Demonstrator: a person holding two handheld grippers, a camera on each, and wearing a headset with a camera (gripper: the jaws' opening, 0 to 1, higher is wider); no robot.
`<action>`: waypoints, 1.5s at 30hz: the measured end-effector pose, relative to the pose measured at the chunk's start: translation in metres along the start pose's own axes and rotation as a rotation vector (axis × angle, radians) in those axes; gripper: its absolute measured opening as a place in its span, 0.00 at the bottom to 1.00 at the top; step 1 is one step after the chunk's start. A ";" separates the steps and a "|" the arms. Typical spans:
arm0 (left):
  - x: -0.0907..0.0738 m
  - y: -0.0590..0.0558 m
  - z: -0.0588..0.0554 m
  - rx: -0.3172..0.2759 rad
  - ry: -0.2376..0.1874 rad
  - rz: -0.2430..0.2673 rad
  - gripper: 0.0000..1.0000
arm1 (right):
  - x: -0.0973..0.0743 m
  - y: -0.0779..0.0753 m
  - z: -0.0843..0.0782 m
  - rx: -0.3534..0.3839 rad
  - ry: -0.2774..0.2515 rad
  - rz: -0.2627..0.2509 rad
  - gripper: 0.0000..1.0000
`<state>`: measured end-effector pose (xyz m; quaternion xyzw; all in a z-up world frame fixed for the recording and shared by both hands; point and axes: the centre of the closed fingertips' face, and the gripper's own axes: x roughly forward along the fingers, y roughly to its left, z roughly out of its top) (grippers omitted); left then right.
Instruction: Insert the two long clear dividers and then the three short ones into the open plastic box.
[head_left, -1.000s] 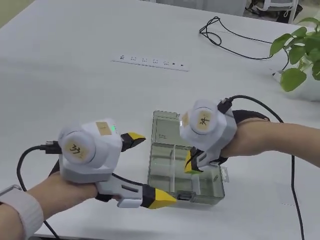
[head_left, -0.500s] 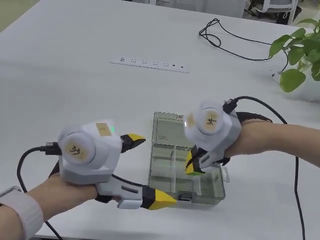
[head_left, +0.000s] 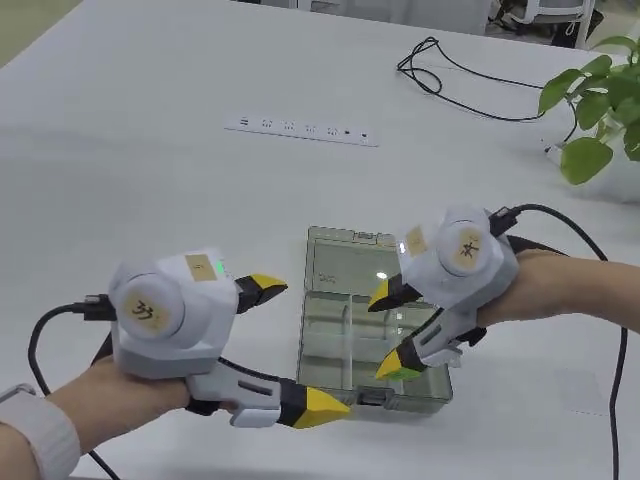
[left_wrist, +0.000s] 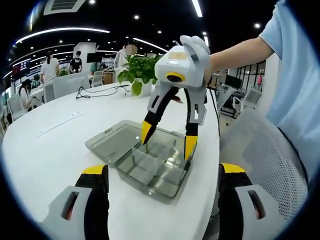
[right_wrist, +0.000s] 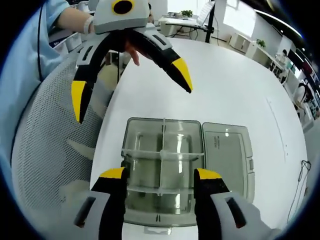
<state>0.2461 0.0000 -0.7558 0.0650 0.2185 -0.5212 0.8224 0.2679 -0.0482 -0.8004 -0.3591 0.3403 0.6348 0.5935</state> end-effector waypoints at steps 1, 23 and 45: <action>0.000 0.000 0.000 0.000 0.000 0.001 0.93 | -0.001 0.001 0.001 0.000 -0.016 0.000 0.58; -0.002 0.008 0.006 -0.008 -0.024 0.022 0.92 | -0.025 -0.009 0.003 0.221 -0.305 -0.161 1.00; -0.003 0.013 0.002 -0.046 -0.023 0.071 0.92 | -0.082 -0.001 -0.093 0.417 -0.297 -0.348 1.00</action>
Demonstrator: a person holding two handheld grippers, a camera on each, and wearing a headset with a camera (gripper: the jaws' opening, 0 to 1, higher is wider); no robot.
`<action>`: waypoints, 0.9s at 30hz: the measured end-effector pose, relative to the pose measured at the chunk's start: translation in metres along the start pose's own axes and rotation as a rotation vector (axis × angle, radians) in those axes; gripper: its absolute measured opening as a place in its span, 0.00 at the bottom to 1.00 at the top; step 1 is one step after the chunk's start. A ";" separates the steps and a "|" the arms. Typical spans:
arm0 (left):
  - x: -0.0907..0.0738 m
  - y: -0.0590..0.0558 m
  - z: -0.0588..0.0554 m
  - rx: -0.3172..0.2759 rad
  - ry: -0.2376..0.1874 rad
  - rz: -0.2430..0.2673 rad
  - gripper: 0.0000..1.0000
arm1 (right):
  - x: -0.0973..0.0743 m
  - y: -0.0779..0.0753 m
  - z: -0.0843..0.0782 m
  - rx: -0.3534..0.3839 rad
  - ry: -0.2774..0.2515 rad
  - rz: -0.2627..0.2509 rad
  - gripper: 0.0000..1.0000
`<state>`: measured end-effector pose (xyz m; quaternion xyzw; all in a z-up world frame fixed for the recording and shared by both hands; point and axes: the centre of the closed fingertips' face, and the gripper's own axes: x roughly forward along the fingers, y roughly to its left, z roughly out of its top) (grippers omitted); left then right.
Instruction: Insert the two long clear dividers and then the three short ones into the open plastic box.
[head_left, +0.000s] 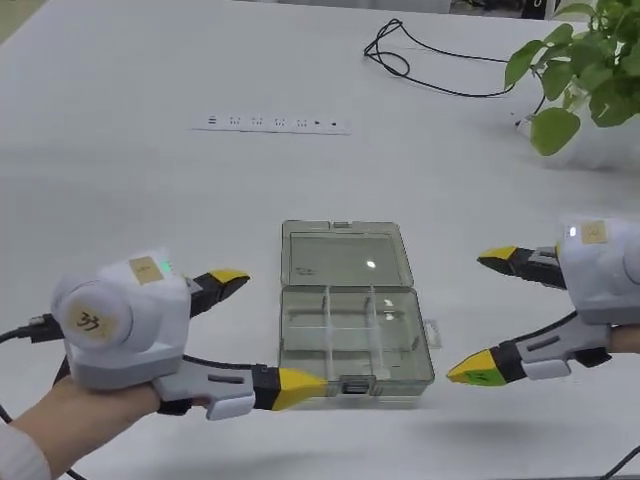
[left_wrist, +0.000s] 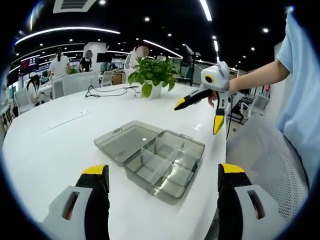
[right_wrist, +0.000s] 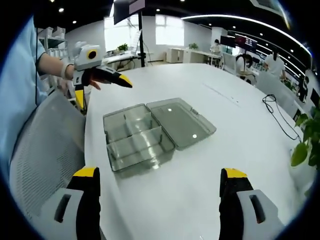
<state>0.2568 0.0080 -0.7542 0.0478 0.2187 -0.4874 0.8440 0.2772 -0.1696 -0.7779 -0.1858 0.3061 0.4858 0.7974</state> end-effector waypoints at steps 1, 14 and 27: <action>0.000 0.000 -0.001 0.001 0.003 0.000 0.92 | -0.003 -0.001 -0.003 0.004 0.004 -0.004 1.00; -0.005 0.002 -0.001 0.005 0.029 0.011 0.92 | -0.042 -0.025 -0.060 0.006 0.119 -0.048 0.98; -0.008 0.002 -0.009 -0.009 0.047 0.026 0.92 | -0.055 -0.036 -0.113 -0.111 0.344 0.037 0.87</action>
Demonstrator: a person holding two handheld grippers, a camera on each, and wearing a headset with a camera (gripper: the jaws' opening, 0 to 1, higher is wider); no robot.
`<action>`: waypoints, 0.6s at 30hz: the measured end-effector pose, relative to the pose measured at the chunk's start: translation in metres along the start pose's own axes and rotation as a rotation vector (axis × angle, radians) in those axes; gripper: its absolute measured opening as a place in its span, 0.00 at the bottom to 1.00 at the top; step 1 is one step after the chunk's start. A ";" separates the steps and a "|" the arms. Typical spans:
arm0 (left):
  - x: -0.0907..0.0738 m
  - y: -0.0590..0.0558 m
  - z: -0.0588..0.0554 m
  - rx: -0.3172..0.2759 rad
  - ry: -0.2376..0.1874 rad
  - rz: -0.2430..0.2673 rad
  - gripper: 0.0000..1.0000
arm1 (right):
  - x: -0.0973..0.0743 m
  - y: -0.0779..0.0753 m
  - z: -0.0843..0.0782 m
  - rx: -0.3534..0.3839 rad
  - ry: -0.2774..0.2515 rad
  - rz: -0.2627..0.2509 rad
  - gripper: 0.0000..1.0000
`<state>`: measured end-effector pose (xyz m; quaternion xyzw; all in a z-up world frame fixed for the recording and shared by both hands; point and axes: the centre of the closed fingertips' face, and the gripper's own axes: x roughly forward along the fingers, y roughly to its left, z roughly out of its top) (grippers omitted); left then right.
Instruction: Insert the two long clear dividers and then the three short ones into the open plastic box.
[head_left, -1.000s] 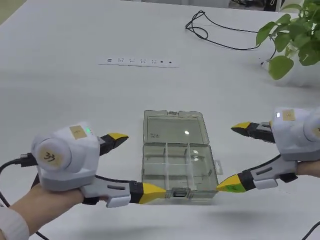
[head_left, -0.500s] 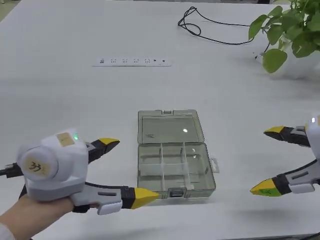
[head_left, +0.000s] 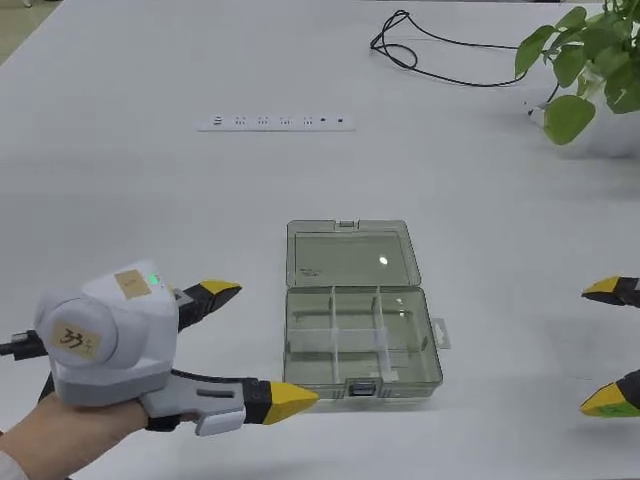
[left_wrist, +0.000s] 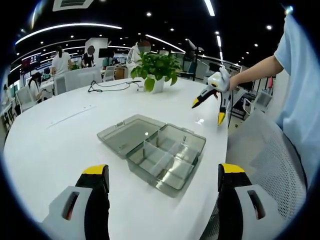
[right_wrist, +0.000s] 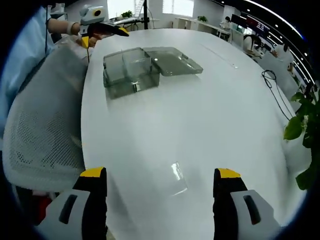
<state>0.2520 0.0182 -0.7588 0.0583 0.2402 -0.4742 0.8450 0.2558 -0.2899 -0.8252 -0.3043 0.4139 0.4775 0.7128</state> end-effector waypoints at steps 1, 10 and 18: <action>0.000 -0.001 0.000 -0.001 0.001 0.000 0.92 | 0.001 0.000 -0.002 -0.010 0.014 0.009 0.86; 0.000 0.001 -0.002 -0.010 0.003 0.009 0.91 | 0.014 -0.001 -0.016 -0.117 0.130 0.081 0.57; -0.005 0.004 -0.006 -0.021 0.004 0.025 0.91 | 0.018 -0.001 -0.020 -0.184 0.187 0.108 0.44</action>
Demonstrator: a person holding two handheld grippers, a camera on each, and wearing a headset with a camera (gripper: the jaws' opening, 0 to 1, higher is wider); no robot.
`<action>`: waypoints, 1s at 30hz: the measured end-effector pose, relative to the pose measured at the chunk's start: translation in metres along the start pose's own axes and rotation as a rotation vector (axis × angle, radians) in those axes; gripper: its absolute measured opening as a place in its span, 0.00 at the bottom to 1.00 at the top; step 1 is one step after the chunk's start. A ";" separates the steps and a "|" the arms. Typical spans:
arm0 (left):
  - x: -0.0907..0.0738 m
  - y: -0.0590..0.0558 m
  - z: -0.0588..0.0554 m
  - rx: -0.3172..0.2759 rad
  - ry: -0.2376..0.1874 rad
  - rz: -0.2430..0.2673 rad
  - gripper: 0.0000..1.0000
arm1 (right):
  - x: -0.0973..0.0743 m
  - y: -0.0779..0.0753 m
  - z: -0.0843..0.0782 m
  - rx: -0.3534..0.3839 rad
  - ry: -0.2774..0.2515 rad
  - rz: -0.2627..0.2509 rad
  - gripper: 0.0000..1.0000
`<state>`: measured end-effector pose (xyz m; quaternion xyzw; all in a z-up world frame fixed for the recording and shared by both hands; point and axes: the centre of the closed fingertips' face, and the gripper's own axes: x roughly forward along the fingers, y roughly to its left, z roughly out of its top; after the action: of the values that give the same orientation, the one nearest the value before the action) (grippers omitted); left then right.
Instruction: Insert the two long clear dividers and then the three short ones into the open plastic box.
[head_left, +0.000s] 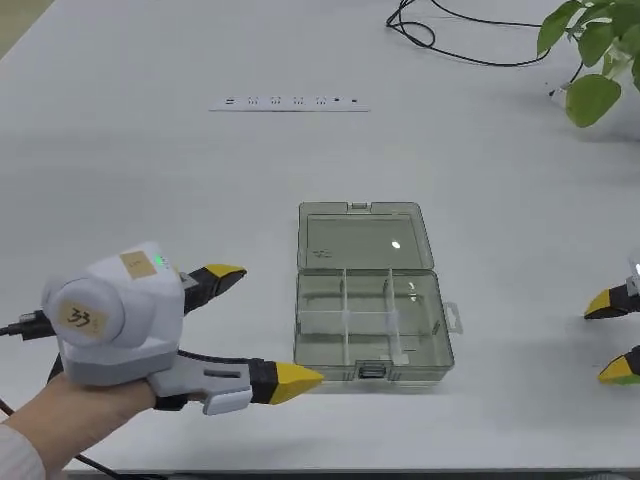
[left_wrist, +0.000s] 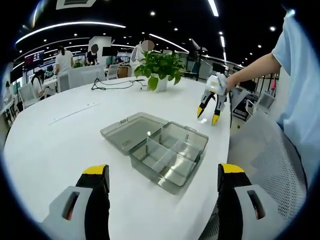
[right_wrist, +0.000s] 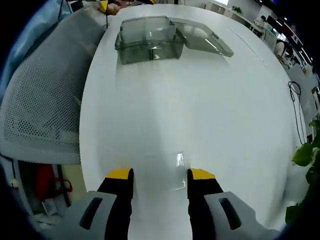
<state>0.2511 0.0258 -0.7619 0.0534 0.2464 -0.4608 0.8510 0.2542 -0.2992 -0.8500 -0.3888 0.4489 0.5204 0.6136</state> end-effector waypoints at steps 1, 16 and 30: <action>0.000 0.001 -0.001 -0.001 0.000 0.001 0.91 | 0.000 0.000 0.000 -0.008 0.002 0.002 0.43; 0.001 -0.001 0.003 -0.009 -0.016 0.000 0.90 | -0.001 -0.001 -0.002 -0.031 0.055 0.000 0.33; 0.003 0.001 0.003 -0.041 -0.017 0.003 0.91 | -0.001 0.007 0.008 0.013 0.091 -0.003 0.32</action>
<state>0.2543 0.0233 -0.7611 0.0326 0.2485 -0.4549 0.8546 0.2479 -0.2906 -0.8469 -0.4087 0.4790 0.4985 0.5958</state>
